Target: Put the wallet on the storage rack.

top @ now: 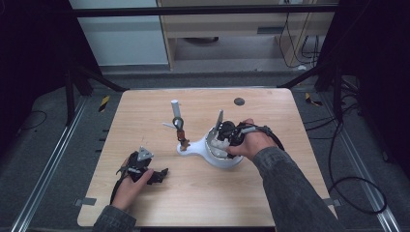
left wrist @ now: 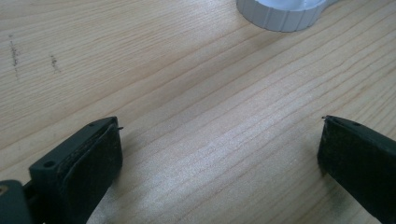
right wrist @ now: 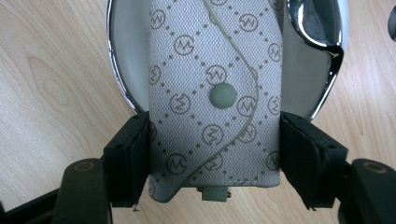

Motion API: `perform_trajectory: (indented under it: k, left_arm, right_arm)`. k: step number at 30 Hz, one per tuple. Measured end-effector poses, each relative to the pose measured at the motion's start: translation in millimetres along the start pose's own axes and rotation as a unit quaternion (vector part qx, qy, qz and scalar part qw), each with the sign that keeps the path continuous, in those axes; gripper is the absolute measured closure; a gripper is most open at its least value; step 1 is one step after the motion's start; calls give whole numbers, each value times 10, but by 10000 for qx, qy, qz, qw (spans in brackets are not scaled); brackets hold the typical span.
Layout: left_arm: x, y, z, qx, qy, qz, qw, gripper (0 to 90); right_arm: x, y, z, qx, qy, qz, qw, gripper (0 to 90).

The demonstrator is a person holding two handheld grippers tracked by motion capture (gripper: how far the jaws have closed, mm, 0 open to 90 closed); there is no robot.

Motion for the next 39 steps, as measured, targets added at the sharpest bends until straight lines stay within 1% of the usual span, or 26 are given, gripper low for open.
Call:
perform_trajectory:
  k: [13, 16, 18, 21, 25, 26, 27, 28, 29, 31, 32, 33, 35, 37, 39]
  left_arm:
    - [1, -3, 1, 2, -1, -8, 10000, 0]
    - [1, -4, 1, 1, -2, -10, 10000, 0]
    - [1, -4, 1, 4, 1, -10, 10000, 0]
    - [1, -4, 1, 6, -1, -11, 10000, 0]
    - [1, -4, 1, 4, -1, -12, 10000, 0]
    - [1, -4, 1, 4, -2, -12, 10000, 0]
    - [1, -4, 1, 7, -2, -11, 10000, 0]
    - [1, -4, 1, 7, -2, -11, 10000, 0]
    - [1, -4, 1, 8, 1, -12, 10000, 0]
    - [1, -4, 1, 9, 0, -14, 10000, 0]
    - [1, -4, 1, 9, 0, -14, 10000, 0]
    - [1, -5, 1, 9, 1, -14, 10000, 0]
    - [1, -5, 1, 10, 1, -15, 10000, 0]
    - [1, -6, 1, 11, 0, -13, 10000, 0]
    - [1, -5, 1, 11, -1, -13, 10000, 0]
  right_arm:
    - [34, 22, 62, -24, -17, 34, 10000, 305]
    - [42, 13, 68, -62, -22, 28, 10000, 305]
    - [46, 19, 76, -17, -20, 40, 10000, 305]
    - [46, 14, 86, -28, -17, 41, 10000, 305]
    - [56, 4, 101, 27, -50, 48, 10000, 298]
    - [57, -2, 108, 23, -75, 46, 10000, 290]
    - [54, -3, 119, 61, -136, 32, 9999, 262]
    - [42, -12, 131, 66, -202, -12, 9998, 214]
    - [20, -8, 137, 142, -232, -28, 9996, 199]
    - [-33, 5, 143, 178, -325, -19, 9993, 198]
    - [-33, 5, 143, 178, -325, -19, 9993, 198]
    - [-74, 7, 133, 193, -409, -29, 9990, 203]
    - [-89, 12, 119, 214, -408, -44, 9989, 203]
    - [-98, 7, 110, 178, -444, -65, 9988, 204]
    - [-112, 14, 104, 228, -457, -63, 9987, 205]
Point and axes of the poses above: each handheld gripper's, and its own axes: x roughly forward along the jaws, z roughly out of its top, y roughly to its left, the point moved 6 cm from there along x, roughly forward along the jaws, and after that the axes turned 4 degrees about z, right-handed, at the moved point
